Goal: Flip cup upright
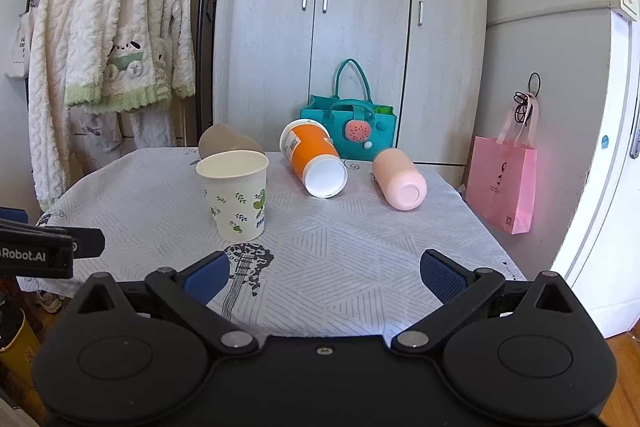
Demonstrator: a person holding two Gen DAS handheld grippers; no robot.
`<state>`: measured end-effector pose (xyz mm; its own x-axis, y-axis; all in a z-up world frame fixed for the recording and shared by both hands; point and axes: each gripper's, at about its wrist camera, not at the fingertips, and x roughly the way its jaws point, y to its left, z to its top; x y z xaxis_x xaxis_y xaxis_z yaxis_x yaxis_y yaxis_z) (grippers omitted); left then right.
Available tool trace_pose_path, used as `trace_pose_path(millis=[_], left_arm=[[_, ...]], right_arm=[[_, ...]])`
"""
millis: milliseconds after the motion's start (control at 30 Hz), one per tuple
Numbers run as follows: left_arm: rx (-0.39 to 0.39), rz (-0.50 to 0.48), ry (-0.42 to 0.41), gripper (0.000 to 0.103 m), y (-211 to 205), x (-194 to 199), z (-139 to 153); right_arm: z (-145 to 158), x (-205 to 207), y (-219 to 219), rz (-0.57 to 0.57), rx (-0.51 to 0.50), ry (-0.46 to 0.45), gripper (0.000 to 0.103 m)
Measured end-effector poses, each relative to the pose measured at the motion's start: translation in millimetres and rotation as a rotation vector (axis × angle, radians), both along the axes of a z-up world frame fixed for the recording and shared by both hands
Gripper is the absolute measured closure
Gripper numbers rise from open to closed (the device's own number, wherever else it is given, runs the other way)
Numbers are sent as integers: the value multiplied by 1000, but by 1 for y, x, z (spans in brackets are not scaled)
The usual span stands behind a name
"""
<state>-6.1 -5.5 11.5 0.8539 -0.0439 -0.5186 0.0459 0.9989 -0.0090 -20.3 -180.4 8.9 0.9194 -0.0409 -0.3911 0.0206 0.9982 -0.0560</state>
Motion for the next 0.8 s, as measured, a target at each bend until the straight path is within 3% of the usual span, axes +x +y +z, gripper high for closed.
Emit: trace_pose_path(millis=[333,800], left_arm=[[67,-38,-7,0,-9,1,-3],[48,-11,-22,0,-1,0,-4]], right_arm=[[-2,2,-3,-17,-1,7,0],[-2,6,-8,-50,20,5,0]])
